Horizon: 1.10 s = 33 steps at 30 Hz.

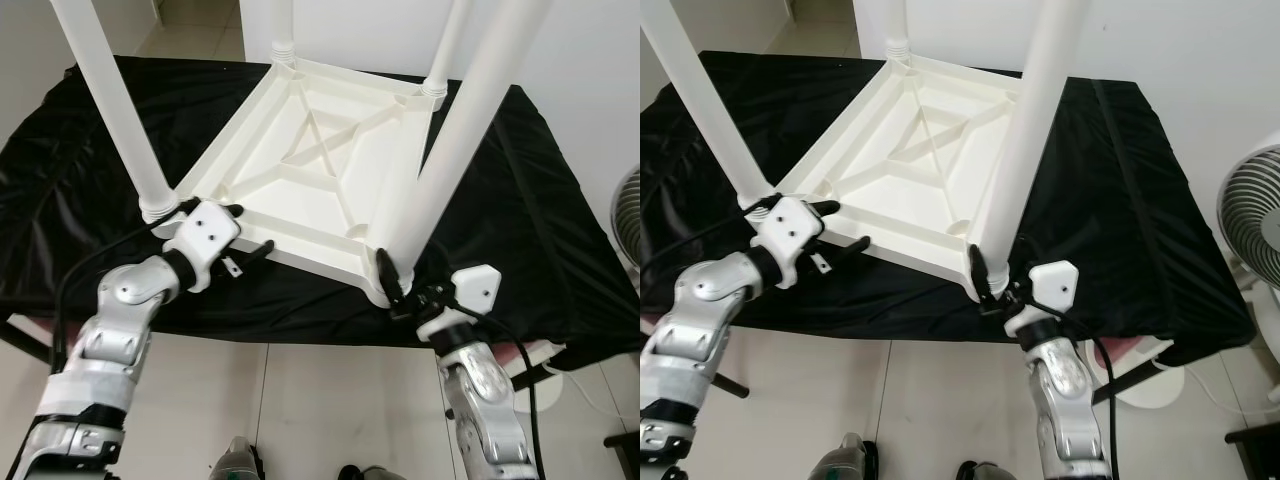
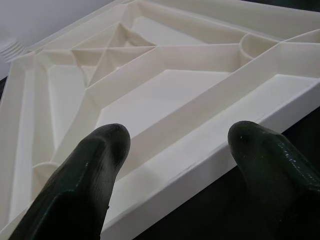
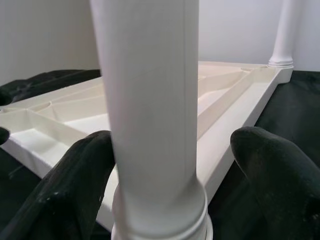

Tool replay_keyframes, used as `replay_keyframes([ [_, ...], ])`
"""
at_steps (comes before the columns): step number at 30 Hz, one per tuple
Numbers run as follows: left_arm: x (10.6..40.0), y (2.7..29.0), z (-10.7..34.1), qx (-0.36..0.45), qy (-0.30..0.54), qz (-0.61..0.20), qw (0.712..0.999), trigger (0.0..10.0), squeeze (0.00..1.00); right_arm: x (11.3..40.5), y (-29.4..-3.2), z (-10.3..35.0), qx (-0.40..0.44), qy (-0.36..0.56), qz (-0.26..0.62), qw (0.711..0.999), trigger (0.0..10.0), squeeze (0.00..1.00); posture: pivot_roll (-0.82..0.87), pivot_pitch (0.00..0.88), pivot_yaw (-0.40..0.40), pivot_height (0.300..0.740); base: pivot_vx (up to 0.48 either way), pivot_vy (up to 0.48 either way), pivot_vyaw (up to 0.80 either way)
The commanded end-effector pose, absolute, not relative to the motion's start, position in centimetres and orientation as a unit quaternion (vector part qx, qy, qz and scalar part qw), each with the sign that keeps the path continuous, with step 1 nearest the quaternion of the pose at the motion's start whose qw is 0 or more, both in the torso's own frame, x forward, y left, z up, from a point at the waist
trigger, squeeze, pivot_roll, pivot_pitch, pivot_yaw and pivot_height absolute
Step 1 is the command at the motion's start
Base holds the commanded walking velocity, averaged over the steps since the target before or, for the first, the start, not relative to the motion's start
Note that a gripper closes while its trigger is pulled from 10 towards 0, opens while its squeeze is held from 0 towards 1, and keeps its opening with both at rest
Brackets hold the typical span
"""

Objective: Building children table

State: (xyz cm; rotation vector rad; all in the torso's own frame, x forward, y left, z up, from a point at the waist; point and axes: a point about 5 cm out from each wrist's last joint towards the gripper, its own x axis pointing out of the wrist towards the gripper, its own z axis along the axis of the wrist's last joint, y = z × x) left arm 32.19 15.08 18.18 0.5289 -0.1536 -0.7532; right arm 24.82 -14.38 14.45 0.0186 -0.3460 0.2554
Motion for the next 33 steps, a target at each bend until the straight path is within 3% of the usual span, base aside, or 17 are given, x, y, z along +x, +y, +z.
replay_keyframes([
  [1, 32.2, 14.3, 17.6, 0.26, -0.069, -0.389, 0.881, 10.0, 0.0, 24.2, -14.4, 14.2, 0.001, -0.17, 0.116, 0.979, 10.0, 0.0, 0.1, 0.1, 0.007, 0.74, 0.0, 0.0, 0.0],
  [3, 32.2, 13.1, 16.9, 0.272, -0.064, -0.421, 0.863, 10.0, 0.0, 23.6, -14.3, 13.6, 0.004, -0.158, 0.102, 0.982, 10.0, 0.0, 0.09, 0.097, 0.012, 0.74, 0.0, 0.0, 0.0],
  [12, 32.6, 11.6, 15.5, 0.288, -0.043, -0.477, 0.829, 10.0, 0.0, 22.8, -15.0, 13.5, -0.011, -0.155, 0.076, 0.985, 10.0, 0.0, 0.04, 0.091, 0.04, 0.74, 0.0, 0.0, 0.0],
  [30, 35.7, 10.8, 14.2, 0.32, 0.034, -0.48, 0.816, 10.0, 0.0, 21.9, -15.3, 13.3, -0.024, -0.149, 0.043, 0.988, 10.0, 0.0, -0.02, 0.078, 0.093, 0.74, 0.0, 0.0, 0.0],
  [33, 36.0, 10.8, 14.1, 0.333, 0.043, -0.494, 0.802, 10.0, 0.0, 21.8, -15.4, 13.3, -0.027, -0.148, 0.036, 0.988, 10.0, 0.0, -0.03, 0.076, 0.104, 0.74, 0.0, 0.0, 0.0],
])
